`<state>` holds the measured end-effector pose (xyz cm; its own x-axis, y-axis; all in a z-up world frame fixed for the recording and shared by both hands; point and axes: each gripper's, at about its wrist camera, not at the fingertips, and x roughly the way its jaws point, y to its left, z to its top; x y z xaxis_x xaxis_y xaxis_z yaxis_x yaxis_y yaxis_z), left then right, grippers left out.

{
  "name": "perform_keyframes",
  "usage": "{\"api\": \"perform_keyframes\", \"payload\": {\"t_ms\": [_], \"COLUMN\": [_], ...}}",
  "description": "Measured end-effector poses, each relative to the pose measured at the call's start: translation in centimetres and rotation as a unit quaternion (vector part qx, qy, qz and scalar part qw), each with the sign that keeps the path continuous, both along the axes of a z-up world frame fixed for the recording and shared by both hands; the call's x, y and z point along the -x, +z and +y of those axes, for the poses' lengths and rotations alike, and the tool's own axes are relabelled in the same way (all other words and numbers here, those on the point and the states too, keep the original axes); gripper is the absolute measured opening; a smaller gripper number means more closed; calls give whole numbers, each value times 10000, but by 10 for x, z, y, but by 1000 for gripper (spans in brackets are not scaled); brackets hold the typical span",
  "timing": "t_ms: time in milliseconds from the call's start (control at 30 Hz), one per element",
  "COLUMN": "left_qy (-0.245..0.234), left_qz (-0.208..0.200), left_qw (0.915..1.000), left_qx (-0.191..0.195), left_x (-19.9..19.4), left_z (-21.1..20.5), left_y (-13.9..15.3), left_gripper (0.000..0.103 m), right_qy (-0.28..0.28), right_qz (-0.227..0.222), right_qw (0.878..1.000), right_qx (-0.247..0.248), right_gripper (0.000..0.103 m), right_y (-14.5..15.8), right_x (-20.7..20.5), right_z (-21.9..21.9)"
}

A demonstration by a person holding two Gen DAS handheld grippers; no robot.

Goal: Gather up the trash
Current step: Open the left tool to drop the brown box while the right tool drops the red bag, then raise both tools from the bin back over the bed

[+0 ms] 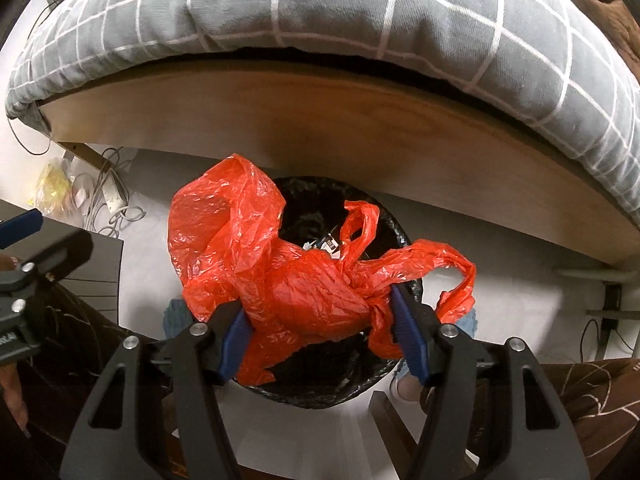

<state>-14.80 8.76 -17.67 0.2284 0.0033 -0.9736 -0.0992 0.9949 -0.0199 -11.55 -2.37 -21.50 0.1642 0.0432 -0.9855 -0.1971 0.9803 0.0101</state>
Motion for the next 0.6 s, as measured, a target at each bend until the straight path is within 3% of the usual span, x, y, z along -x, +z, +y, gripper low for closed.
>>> {"api": "perform_keyframes", "payload": {"t_ms": [133, 300, 600], "left_qy": [-21, -21, -54], "left_qz": [-10, -39, -173], "left_qw": [10000, 10000, 9998], "left_qx": [-20, -32, -59], "left_x": [-1, -1, -2], "left_z": [0, 1, -3], "left_y": [1, 1, 13], "left_gripper": [97, 97, 97], "right_qy": [14, 59, 152], "right_qz": [-1, -78, -276], "right_qw": [10000, 9999, 9994], "right_qx": [-1, 26, 121], "right_gripper": [72, 92, 95], "right_y": [2, 6, 24], "right_x": [-1, 1, 4], "right_z": [-6, -9, -21]}}
